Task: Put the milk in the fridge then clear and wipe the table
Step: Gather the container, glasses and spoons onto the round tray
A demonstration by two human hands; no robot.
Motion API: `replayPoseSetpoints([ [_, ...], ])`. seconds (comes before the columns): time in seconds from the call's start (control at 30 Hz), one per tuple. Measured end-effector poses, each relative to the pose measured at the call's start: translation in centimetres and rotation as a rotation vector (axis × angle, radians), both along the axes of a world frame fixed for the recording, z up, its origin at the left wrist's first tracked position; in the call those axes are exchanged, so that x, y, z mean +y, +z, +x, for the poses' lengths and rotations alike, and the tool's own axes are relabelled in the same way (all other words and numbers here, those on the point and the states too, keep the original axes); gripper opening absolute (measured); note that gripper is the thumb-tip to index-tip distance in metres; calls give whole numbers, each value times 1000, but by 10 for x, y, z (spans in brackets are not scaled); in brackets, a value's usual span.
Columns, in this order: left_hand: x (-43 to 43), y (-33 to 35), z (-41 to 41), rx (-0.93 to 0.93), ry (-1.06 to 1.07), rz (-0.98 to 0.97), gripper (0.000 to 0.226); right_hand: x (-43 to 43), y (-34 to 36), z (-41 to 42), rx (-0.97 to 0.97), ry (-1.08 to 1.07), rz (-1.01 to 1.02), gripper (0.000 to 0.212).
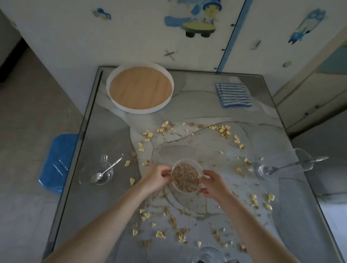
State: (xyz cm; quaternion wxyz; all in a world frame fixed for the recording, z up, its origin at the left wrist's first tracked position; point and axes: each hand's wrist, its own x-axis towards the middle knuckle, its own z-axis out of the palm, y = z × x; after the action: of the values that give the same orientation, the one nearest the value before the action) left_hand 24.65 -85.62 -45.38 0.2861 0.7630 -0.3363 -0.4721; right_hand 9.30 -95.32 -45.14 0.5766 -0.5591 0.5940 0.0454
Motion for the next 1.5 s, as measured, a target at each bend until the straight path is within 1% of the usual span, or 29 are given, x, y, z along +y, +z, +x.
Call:
replayPoseSetpoints([
  [0.13,-13,17,44,-114,94,-55,28,-24,11,46,-101,54,-62,25],
  [0.23,-22,27,79,-147,153,-95,24,-41,17,85,-154,111,-95,28],
  [0.3,-28,32,101,-170,188,-129,23,-53,19,112,-171,159,-156,30],
  [0.43,-44,32,149,-153,279,-177,30,-74,27,165,-210,182,-258,25],
  [0.53,-59,32,184,-165,321,-226,37,-89,27,205,-254,186,-280,32],
  [0.7,-87,10,236,-112,406,-272,38,-115,14,265,-255,236,-369,36],
  [0.83,-101,-8,261,-79,442,-252,37,-128,0,298,-254,265,-377,38],
  [0.97,-108,-24,273,-74,469,-194,35,-136,-16,318,-247,257,-347,36],
  [1.17,-109,-41,280,-49,457,-146,30,-139,-36,327,-173,276,-328,36],
  [1.27,-109,-44,280,-50,450,-113,20,-139,-40,328,-142,298,-331,38],
  [1.33,-110,-46,279,-69,456,-106,30,-139,-42,328,-134,311,-329,39],
  [1.37,-109,-46,277,-75,457,-109,30,-139,-43,328,-137,308,-322,39],
  [1.43,-109,-44,274,-89,431,-115,21,-138,-43,326,-151,295,-312,41],
  [1.5,-103,-39,270,-112,414,-130,28,-135,-40,320,-162,295,-329,42],
])
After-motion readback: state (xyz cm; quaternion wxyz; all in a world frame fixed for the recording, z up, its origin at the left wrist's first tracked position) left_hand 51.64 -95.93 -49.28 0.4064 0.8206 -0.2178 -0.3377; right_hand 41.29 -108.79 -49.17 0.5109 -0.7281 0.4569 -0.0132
